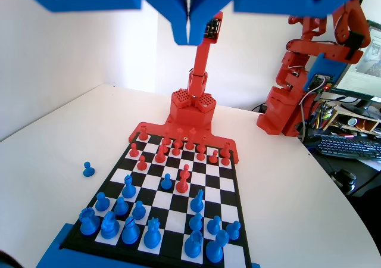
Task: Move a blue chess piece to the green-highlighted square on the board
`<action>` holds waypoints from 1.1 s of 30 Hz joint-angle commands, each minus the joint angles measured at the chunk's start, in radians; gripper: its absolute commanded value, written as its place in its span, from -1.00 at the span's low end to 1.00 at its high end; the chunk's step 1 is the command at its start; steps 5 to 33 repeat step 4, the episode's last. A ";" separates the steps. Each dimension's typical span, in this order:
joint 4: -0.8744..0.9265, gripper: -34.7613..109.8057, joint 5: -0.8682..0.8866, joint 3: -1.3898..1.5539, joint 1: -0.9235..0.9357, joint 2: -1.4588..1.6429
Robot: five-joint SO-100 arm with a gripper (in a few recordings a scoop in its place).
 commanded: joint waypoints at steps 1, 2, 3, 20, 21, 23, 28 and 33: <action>-0.002 -0.51 -0.011 0.003 0.012 0.003; -0.002 -0.51 -0.011 0.003 0.012 0.003; -0.002 -0.51 -0.011 0.003 0.012 0.003; -0.002 -0.51 -0.011 0.003 0.012 0.003; -0.002 -0.51 -0.011 0.003 0.012 0.003; -0.002 -0.51 -0.011 0.003 0.012 0.003; -0.002 -0.51 -0.011 0.003 0.012 0.003; -0.002 -0.51 -0.011 0.003 0.012 0.003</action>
